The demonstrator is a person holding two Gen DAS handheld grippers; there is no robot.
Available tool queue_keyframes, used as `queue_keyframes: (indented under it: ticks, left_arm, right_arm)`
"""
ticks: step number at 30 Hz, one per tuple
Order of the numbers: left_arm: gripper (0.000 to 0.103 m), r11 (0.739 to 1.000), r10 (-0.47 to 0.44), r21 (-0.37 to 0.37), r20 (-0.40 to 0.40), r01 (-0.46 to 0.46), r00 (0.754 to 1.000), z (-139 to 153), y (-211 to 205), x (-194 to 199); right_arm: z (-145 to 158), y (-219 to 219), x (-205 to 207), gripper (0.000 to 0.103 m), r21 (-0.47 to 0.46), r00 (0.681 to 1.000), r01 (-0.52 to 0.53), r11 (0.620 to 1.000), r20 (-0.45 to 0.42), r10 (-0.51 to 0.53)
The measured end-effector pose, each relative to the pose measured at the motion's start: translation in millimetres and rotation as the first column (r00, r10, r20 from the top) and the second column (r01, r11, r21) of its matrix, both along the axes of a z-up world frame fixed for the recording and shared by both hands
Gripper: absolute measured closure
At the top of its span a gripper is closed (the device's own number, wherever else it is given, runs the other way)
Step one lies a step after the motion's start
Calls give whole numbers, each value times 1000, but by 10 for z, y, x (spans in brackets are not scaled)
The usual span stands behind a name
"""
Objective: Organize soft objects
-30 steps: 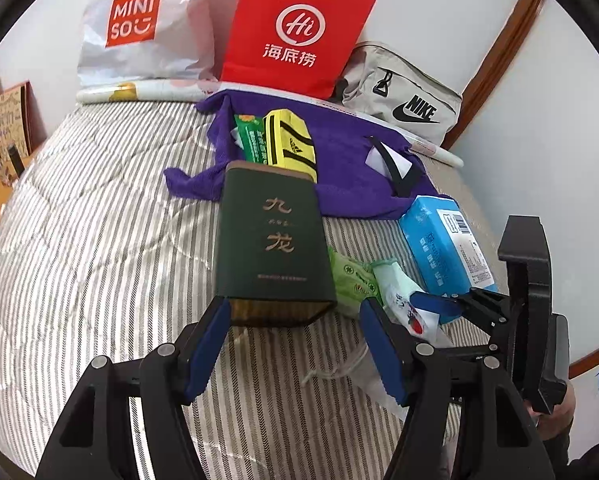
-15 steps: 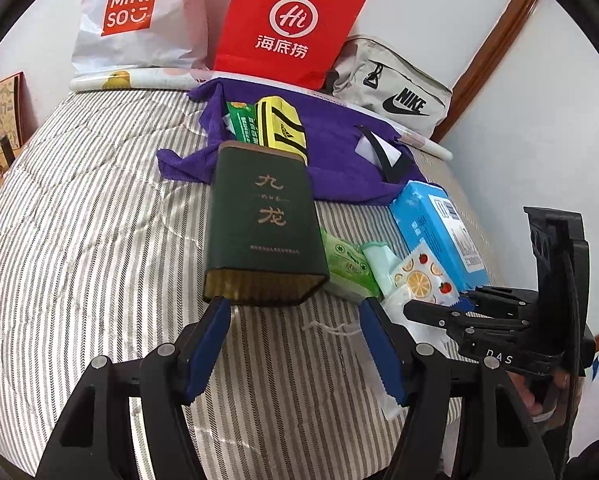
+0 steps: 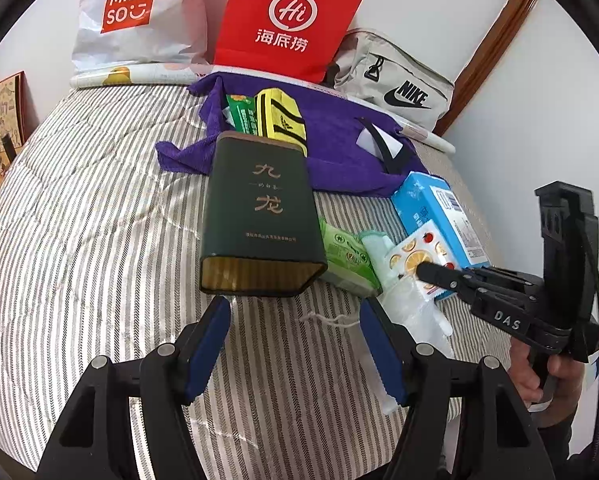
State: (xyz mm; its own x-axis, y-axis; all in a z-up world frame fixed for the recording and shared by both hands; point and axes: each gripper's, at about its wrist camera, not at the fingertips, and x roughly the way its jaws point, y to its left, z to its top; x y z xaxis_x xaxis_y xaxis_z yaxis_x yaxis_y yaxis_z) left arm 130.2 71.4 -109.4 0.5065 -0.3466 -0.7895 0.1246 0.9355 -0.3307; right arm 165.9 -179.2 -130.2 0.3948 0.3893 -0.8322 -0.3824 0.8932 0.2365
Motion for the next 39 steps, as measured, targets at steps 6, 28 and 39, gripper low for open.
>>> queue_keyframes:
  ticks: [6,28,39]
  left_arm:
    - [38,999,-32,-19,-22,32,999,-68,-125,-97]
    - [33,997,-76,-35,-70,74,995,-473,-1071,3]
    - [73,998,-38,-57,-27,36,999,-369,-917,-79]
  right_arm:
    - [192,-196,-183,99,45,997,29,999,67,-32]
    - [90,-1102,-920,99,64,986,88,994,135,-96]
    - [-184,-1182,-894,99,60,990,103,993,86,-108]
